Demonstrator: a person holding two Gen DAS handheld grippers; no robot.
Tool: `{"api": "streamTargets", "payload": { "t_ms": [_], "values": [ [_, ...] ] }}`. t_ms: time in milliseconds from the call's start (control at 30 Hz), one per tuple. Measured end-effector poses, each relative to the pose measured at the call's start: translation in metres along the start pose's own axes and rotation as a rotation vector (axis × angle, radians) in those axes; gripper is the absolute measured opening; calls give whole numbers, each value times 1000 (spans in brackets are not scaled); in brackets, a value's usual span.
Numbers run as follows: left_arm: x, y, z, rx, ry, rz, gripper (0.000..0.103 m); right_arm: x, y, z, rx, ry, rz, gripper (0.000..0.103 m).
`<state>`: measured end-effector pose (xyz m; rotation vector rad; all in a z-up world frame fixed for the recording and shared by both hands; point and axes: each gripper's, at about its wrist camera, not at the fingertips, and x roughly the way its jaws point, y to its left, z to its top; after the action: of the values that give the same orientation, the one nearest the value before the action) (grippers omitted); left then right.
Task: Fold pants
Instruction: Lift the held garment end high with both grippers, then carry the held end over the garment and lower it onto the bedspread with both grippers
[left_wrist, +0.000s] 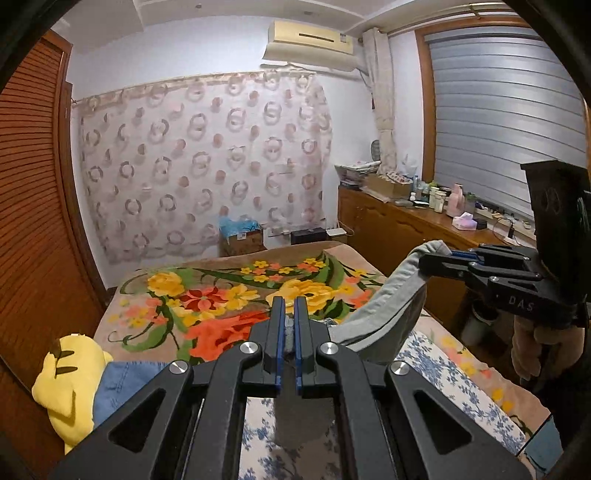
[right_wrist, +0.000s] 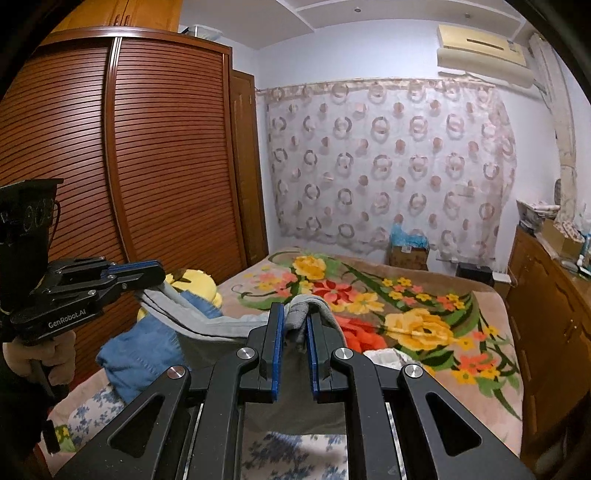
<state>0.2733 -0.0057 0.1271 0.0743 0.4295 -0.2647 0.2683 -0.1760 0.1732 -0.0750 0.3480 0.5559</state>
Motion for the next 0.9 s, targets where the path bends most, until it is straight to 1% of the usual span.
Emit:
{"api": "streamTargets", "payload": {
  "t_ms": [133,200,267,400,467,600,667,900],
  "values": [
    [1,0,7,1,-15,-4,5,6,-10,9,14,-33,2,11],
    [0,-2,6,5,-19,-7,5,2,-9,0,21,-43,6,11],
    [1,-6,-3,9,-6,-13,5,-2,-7,-13,27,-40,11,11],
    [2,-14,-34,5,54,-29,5,-2,-3,-46,53,16,9,11],
    [-4,-19,-57,-3,78,-42,5,-5,0,-65,66,45,7,11],
    [-19,-31,-91,-5,118,-61,5,-13,14,-101,81,100,11,11],
    [-27,-39,-102,7,131,-62,5,-18,22,-114,83,121,8,11],
    [-51,-52,-133,13,153,-78,5,-43,40,-137,104,144,12,11]
  ]
}}
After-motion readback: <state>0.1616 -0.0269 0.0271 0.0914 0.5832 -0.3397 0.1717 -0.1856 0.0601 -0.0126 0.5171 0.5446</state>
